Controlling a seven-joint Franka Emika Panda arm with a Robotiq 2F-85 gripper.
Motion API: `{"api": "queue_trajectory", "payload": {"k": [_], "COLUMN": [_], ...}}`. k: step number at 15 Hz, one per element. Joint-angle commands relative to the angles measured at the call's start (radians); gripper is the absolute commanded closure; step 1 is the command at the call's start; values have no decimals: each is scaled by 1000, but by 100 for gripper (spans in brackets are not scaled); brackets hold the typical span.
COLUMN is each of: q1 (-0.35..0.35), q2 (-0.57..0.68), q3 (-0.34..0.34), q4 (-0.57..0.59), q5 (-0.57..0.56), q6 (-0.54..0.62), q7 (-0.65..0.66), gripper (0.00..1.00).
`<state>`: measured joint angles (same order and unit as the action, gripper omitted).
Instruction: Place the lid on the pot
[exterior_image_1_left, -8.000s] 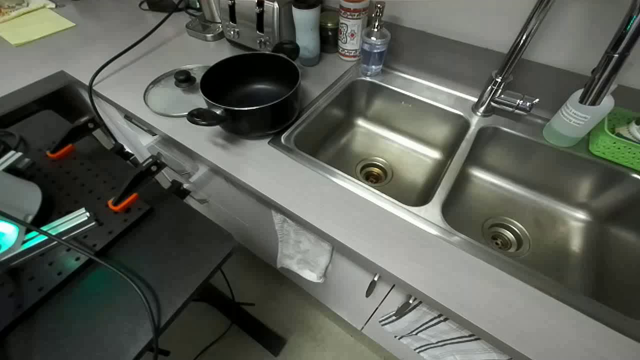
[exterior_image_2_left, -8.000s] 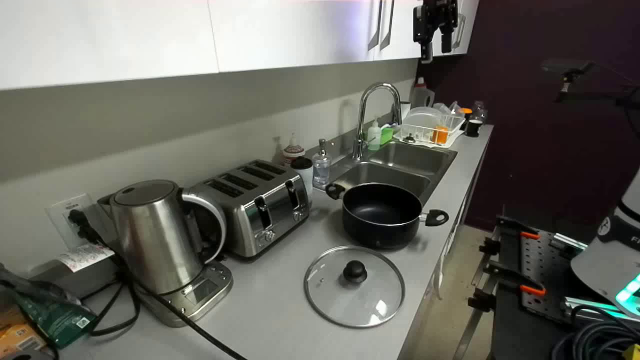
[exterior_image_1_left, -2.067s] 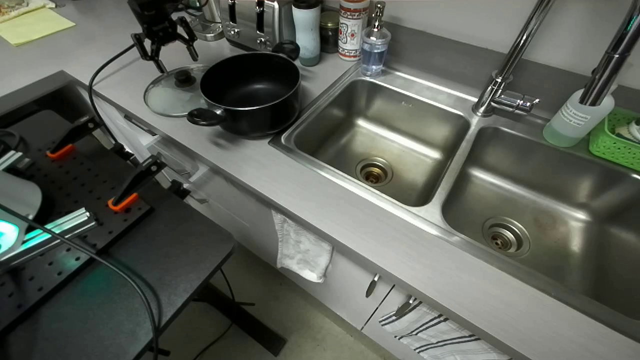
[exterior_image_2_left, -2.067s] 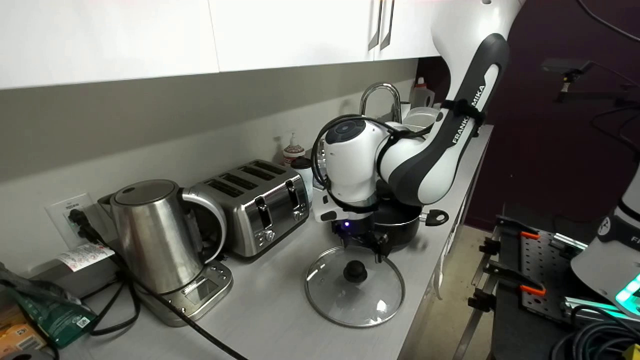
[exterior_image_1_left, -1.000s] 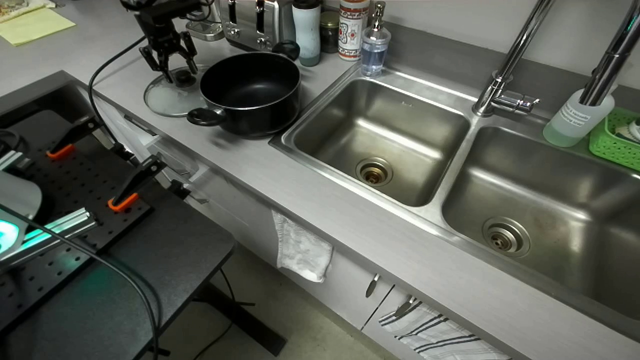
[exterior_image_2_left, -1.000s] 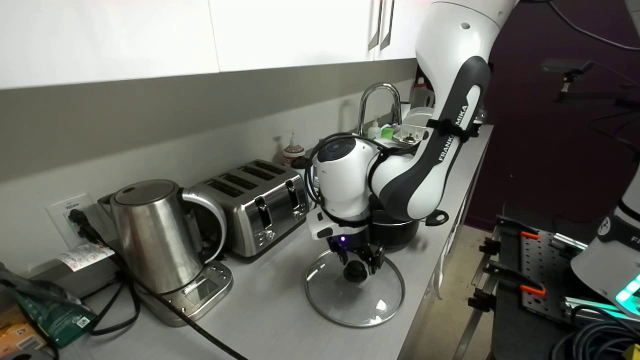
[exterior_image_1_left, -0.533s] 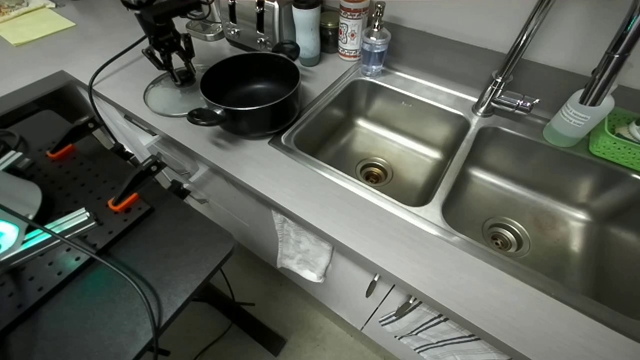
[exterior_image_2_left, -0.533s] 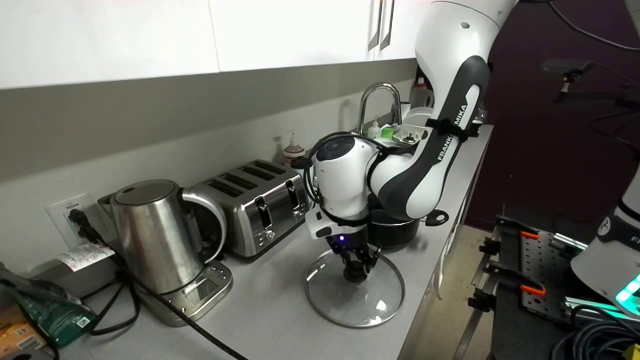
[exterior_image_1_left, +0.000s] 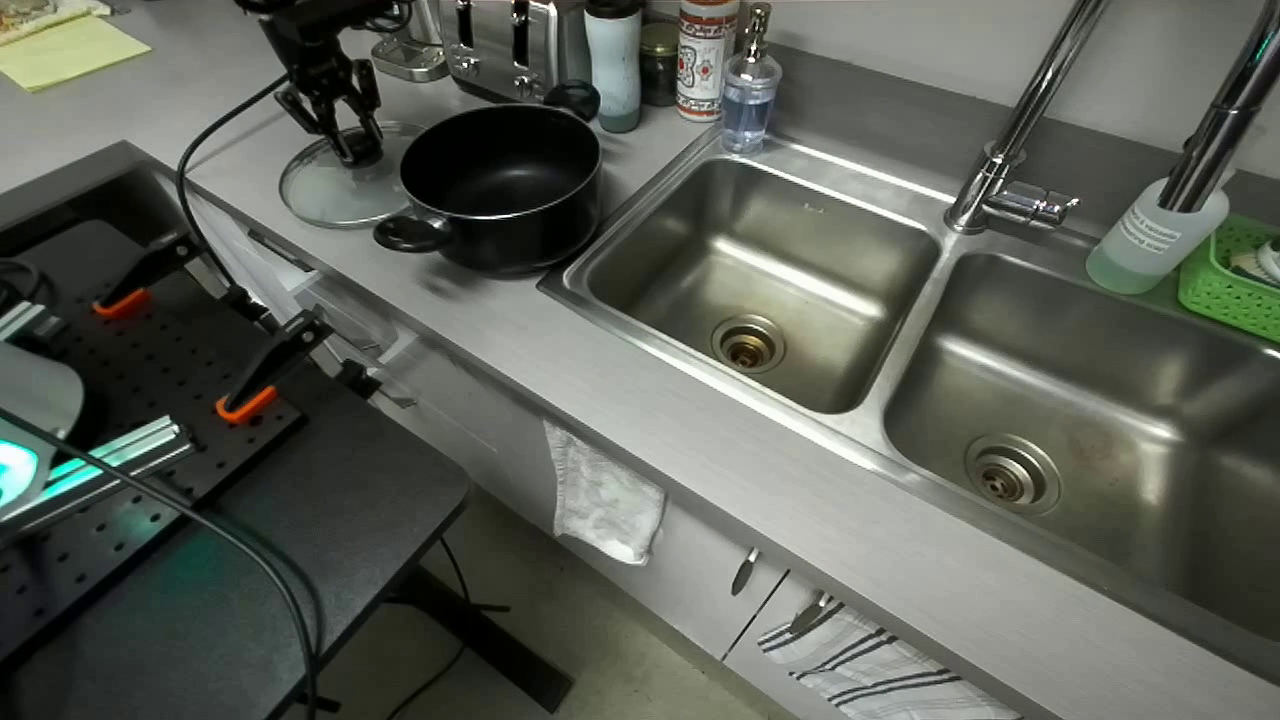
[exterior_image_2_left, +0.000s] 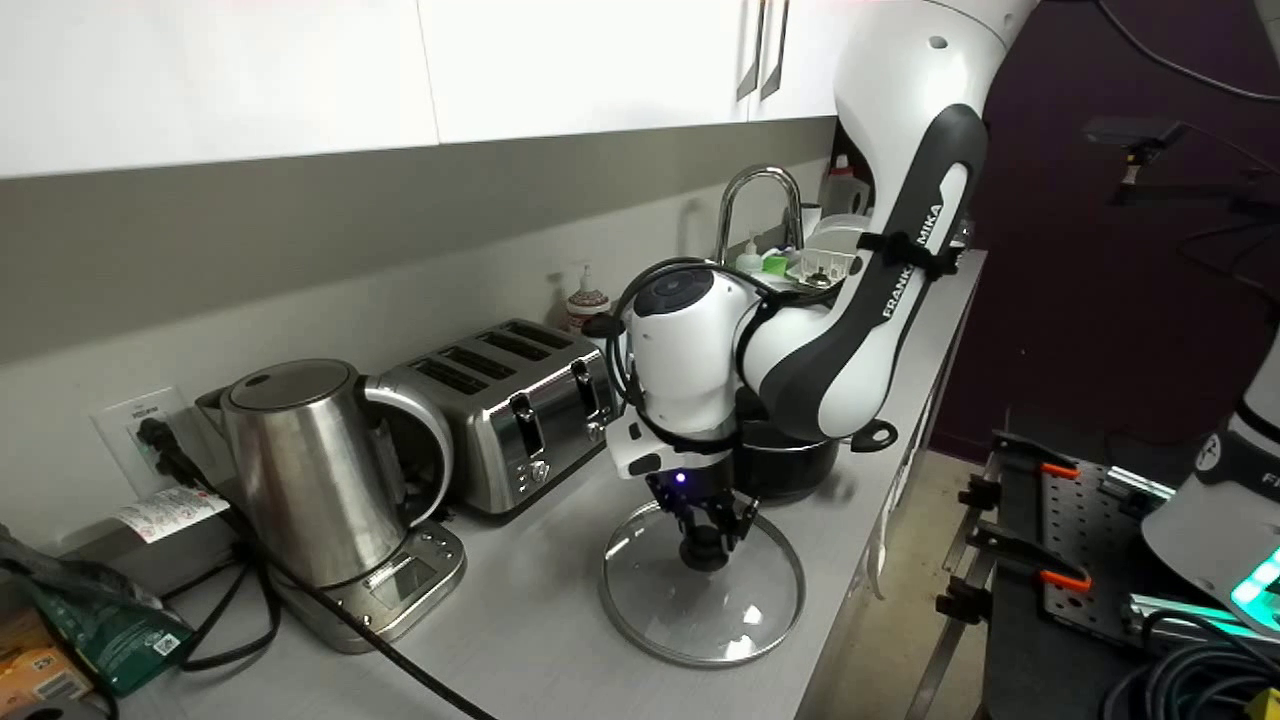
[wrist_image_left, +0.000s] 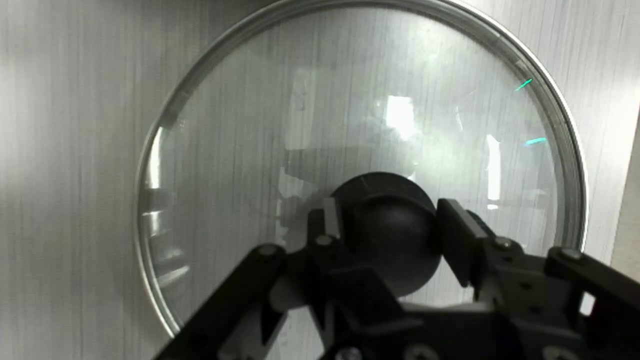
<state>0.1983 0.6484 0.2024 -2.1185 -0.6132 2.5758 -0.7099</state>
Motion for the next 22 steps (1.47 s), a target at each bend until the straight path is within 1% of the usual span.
{"api": "queue_trajectory", "payload": {"k": [1, 6, 10, 15, 22], "q1": [-10, -13, -5, 1, 4], "q2": [-86, -161, -225, -307, -404], "q3": [25, 55, 68, 72, 69], "q4": [-66, -114, -145, -185, -220], "q5": [5, 24, 57, 107, 185], "q6": [47, 73, 64, 63, 23], "q7": [-15, -20, 7, 20, 53], "gripper": [76, 76, 76, 76, 76]}}
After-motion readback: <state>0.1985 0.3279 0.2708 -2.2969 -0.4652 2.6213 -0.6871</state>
